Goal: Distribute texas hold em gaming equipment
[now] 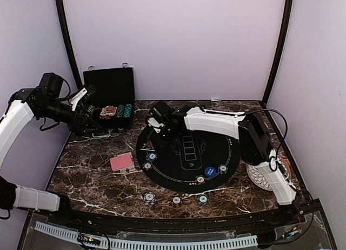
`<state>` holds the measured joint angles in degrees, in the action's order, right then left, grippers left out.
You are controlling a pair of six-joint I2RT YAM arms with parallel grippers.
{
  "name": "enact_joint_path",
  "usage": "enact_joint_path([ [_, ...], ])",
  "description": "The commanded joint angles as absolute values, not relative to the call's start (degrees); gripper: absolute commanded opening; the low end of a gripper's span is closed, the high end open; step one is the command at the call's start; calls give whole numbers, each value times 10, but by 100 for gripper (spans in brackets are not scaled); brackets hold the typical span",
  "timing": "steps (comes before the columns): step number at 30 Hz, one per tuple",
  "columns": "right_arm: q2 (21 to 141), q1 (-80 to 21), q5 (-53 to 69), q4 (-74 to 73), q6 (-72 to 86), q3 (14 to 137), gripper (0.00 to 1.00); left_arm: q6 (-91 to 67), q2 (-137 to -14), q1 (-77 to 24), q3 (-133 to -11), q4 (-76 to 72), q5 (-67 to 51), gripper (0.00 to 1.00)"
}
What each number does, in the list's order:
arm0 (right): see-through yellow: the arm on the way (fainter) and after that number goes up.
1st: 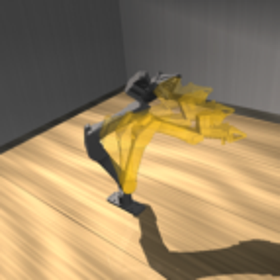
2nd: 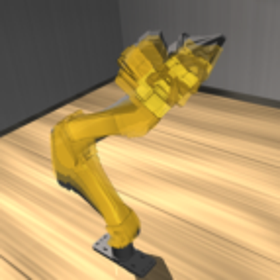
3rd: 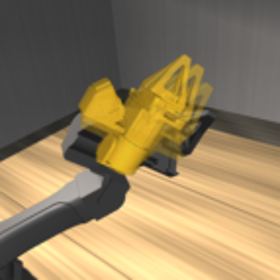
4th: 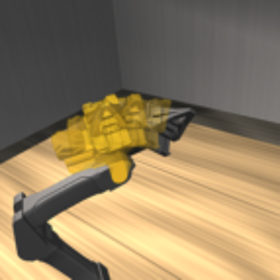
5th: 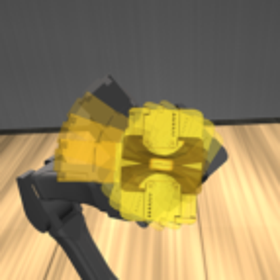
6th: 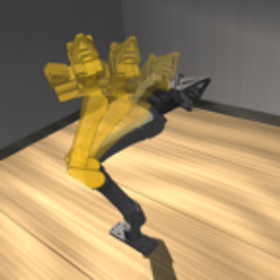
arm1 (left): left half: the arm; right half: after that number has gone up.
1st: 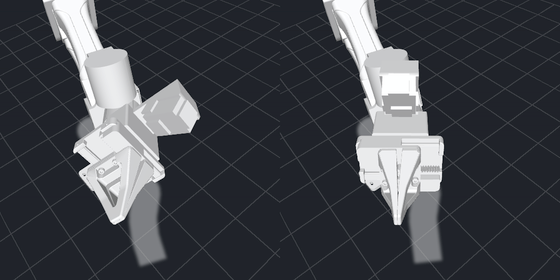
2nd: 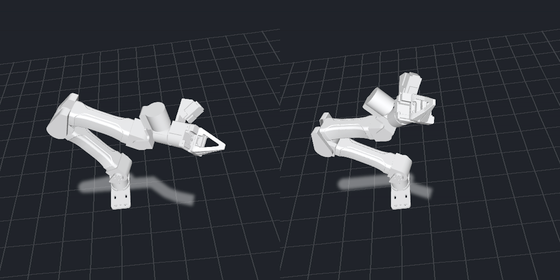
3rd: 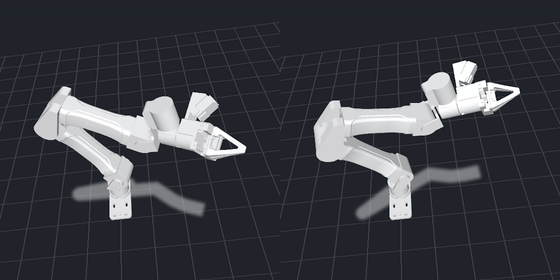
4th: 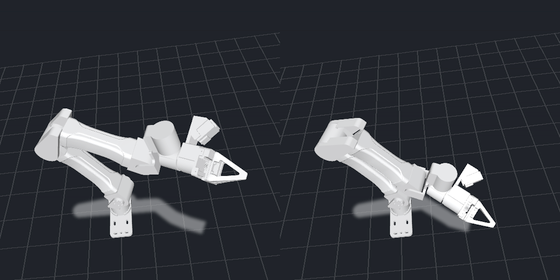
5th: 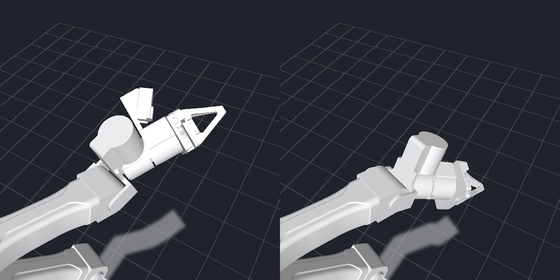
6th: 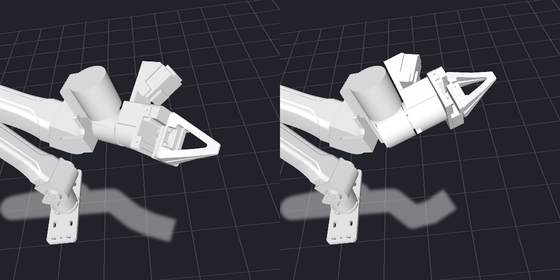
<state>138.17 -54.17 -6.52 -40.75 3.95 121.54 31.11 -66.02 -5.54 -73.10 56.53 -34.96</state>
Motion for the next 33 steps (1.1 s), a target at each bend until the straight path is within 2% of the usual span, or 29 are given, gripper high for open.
enact_joint_path([
  [1,1418,-530,-64,-404,55,1256,10,320,-650,-58,-744,577,-365,99],
  [14,1462,-522,-39,-413,62,1281,12,322,-649,-58,-745,577,-364,99],
  [16,1465,-521,-40,-415,64,1281,19,322,-651,-59,-746,577,-364,99],
  [18,1467,-519,-41,-417,68,1281,35,322,-652,-58,-747,578,-364,99],
  [23,1456,-516,-38,-411,78,1269,54,322,-651,-58,-746,580,-361,99],
  [27,1444,-516,-25,-413,85,1276,61,321,-650,-58,-744,583,-358,99],
  [33,1389,-517,-29,-416,96,1269,61,311,-650,-59,-743,584,-359,99],
])
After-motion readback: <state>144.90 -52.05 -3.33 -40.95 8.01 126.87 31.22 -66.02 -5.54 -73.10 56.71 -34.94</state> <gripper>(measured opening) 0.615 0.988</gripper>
